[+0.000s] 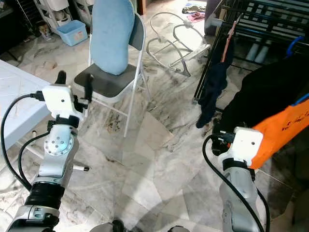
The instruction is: Hang hanger
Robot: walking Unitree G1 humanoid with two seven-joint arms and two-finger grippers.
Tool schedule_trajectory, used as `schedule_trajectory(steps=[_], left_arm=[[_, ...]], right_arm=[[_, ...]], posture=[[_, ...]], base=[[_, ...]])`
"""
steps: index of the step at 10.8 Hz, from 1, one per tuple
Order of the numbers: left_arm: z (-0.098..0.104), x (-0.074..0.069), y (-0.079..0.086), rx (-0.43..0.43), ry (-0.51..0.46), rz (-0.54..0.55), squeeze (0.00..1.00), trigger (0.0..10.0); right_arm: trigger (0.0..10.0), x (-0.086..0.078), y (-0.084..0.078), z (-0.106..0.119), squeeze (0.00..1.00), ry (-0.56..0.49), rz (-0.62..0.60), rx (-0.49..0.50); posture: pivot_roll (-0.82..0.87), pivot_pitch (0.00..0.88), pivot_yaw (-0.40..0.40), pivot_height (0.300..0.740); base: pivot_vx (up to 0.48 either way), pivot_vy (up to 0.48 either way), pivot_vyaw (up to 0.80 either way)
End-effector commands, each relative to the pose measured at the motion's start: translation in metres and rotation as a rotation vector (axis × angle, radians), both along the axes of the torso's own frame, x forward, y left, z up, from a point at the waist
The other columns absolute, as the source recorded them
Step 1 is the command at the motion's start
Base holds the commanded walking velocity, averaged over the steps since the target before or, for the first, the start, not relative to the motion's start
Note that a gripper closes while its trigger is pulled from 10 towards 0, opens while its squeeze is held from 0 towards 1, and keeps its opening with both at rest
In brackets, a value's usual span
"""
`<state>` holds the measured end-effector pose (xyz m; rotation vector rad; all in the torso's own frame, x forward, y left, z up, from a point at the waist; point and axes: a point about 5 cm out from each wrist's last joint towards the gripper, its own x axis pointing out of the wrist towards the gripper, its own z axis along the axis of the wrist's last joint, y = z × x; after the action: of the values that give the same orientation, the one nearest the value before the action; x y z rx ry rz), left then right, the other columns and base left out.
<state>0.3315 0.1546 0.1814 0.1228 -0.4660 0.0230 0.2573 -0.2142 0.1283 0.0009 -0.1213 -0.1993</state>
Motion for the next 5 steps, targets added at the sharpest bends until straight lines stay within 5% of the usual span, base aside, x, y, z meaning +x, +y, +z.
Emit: schedule_trajectory(steps=[1,2,3,4,5], left_arm=[[-0.001,0.002,0.004,0.013,0.011,0.026,0.00,10.0],[-0.002,0.002,0.004,0.013,0.012,0.027,0.00,10.0],[-0.005,0.001,0.004,0.012,0.015,0.028,0.84,10.0],[-0.022,-0.001,0.008,-0.002,0.084,0.040,1.00,10.0],[-0.039,-0.005,0.016,-0.012,0.151,0.068,1.00,10.0]], right_arm=[[10.0,0.001,0.004,0.002,0.00,-0.009,0.023,-0.003],[10.0,0.000,0.005,0.002,0.00,-0.010,0.030,-0.003],[10.0,0.000,0.005,0.002,0.00,-0.009,0.033,-0.001],[10.0,-0.001,0.004,-0.002,0.00,0.022,0.035,0.000],[10.0,-0.001,0.005,-0.008,0.00,0.055,0.035,-0.024]], posture=[[-0.11,0.130,0.044,0.740],[-0.11,0.132,0.044,0.740],[-0.11,0.132,0.044,0.740],[-0.12,0.135,0.044,0.740],[-0.12,0.140,0.046,0.740]], base=[[0.000,0.000,0.00],[0.000,0.000,0.00],[0.000,0.000,0.00],[0.000,0.000,0.00],[0.000,0.000,0.00]])
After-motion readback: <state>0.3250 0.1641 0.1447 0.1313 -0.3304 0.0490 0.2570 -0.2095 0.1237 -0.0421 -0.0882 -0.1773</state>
